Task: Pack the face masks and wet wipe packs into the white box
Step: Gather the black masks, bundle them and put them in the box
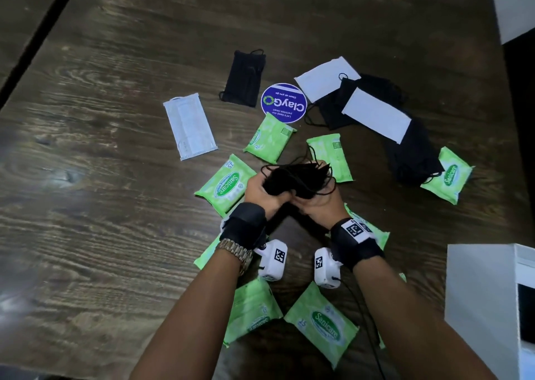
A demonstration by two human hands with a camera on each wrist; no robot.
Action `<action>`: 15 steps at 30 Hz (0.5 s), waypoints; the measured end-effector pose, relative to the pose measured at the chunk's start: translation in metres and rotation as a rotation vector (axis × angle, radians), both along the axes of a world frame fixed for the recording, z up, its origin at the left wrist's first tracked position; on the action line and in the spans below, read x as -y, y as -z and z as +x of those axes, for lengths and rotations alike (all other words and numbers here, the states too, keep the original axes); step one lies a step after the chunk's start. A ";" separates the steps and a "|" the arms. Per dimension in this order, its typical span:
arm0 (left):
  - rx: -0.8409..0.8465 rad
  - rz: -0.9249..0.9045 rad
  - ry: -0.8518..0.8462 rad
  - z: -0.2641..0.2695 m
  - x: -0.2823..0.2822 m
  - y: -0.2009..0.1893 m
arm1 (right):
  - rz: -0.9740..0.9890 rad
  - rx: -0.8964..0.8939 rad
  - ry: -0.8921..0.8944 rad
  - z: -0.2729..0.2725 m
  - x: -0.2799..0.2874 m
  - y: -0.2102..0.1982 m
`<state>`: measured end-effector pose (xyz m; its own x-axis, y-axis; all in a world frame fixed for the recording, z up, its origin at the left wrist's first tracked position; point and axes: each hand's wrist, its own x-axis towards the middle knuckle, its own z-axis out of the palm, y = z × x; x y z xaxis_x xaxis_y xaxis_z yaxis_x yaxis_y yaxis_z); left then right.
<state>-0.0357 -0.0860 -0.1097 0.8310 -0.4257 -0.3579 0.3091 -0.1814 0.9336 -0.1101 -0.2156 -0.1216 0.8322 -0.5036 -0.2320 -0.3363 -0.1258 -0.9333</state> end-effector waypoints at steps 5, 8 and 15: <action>0.020 0.031 -0.039 0.003 -0.002 0.000 | -0.138 0.009 0.003 -0.005 -0.002 -0.010; 0.035 0.022 -0.013 -0.003 0.000 -0.001 | -0.220 0.049 0.055 -0.015 -0.012 -0.004; 0.060 0.014 0.043 -0.008 -0.001 -0.007 | -0.185 0.108 0.006 -0.021 -0.019 -0.006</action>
<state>-0.0440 -0.0853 -0.1024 0.8324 -0.4566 -0.3141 0.2443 -0.2064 0.9475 -0.1314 -0.1961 -0.1154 0.8442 -0.5342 -0.0448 -0.2370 -0.2970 -0.9250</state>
